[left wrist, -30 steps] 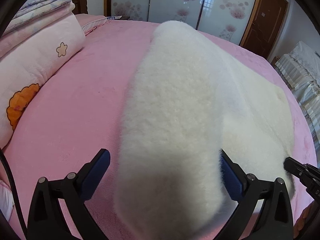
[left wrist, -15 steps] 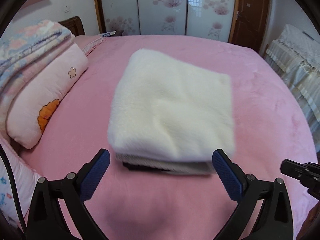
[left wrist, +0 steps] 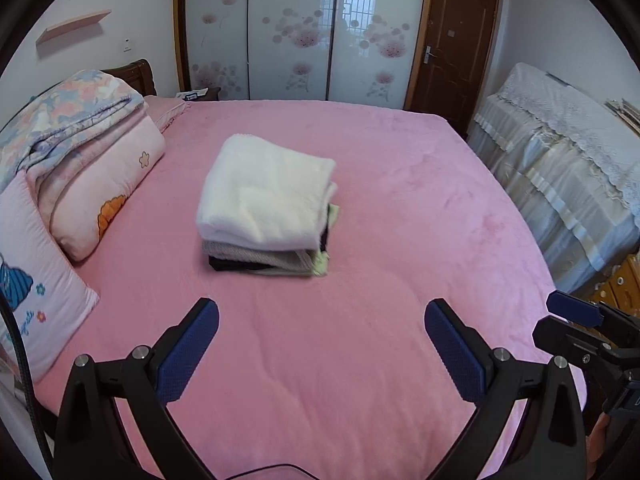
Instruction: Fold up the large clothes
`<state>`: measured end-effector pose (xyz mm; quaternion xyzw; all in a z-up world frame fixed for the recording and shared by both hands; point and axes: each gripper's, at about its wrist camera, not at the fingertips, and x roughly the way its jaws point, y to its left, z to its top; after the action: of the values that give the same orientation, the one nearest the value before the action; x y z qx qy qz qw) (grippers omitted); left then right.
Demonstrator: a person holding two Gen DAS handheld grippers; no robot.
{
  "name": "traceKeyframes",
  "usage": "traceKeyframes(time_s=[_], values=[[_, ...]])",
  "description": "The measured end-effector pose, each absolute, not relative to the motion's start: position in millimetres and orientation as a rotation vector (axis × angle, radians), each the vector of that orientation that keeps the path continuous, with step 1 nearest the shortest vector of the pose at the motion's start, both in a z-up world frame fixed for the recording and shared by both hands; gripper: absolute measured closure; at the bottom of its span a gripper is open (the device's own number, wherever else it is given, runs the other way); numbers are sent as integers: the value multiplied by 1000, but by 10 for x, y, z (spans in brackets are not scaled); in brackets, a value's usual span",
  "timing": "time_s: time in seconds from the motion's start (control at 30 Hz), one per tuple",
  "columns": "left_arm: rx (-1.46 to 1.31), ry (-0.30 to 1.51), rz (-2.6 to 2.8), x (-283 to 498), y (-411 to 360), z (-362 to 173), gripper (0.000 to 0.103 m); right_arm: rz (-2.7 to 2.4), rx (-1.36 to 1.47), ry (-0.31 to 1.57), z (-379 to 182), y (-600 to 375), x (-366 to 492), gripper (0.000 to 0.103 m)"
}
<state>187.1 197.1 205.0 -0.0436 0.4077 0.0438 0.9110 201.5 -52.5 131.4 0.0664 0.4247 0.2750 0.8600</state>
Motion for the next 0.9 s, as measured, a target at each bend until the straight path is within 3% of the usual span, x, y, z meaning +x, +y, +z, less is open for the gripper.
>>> traceKeyframes(time_s=[0.4,0.5,0.57,0.9], values=[[-56,815,183,626,1256,1985,1,471,122,857,1140,-1258,841,26],[-66,801,171,425,1156,1903,1,449,148,829,1064,-1411,612,22],[-82,799,159,330,1102,1816,1,430,156,816,996,-1475,499,16],[-136,851,148,60,906,1108,1,283,148,761,543,-1649,56,15]])
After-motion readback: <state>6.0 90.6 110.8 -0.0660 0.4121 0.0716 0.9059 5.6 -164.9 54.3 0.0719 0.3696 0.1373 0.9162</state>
